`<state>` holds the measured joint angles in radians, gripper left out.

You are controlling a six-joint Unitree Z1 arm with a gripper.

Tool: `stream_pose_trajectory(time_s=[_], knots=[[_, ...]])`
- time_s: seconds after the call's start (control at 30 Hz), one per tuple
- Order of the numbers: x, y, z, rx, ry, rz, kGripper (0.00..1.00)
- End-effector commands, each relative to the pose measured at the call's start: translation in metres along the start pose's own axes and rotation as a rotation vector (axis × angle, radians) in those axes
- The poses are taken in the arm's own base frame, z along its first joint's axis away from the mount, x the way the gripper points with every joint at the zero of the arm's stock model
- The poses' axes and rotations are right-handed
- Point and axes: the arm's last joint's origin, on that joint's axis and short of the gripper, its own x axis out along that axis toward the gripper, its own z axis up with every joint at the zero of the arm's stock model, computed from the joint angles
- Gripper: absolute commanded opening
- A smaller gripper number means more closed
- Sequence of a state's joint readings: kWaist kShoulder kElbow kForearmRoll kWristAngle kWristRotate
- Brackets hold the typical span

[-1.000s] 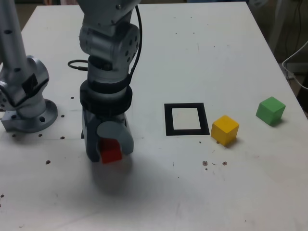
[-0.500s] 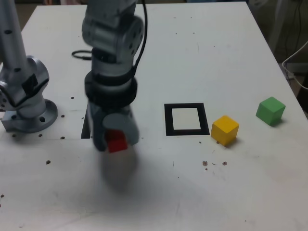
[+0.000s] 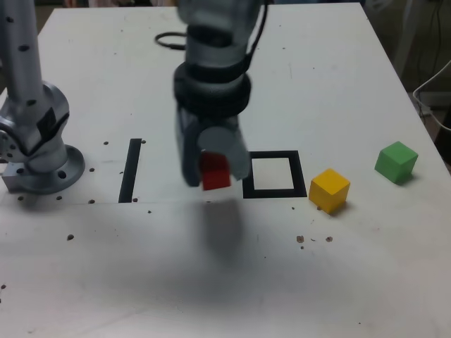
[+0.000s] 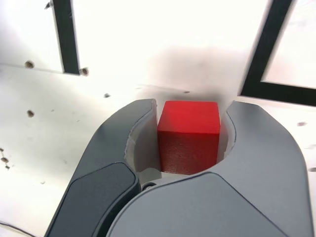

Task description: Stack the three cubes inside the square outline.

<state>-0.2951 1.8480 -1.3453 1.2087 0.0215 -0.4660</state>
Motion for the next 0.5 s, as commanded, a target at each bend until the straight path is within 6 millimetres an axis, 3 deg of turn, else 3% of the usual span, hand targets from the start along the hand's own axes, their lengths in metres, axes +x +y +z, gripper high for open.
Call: stream_pose_trajectory(time_s=[0.0, 0.23, 0.47], knots=[[0.004, 0.006, 0.015, 0.012, 0.012, -0.003, 0.12], [0.01, 0.023, 0.051, 0.074, 0.018, -0.016, 0.12], [0.016, 0.036, 0.069, 0.128, 0.02, -0.003, 0.12]])
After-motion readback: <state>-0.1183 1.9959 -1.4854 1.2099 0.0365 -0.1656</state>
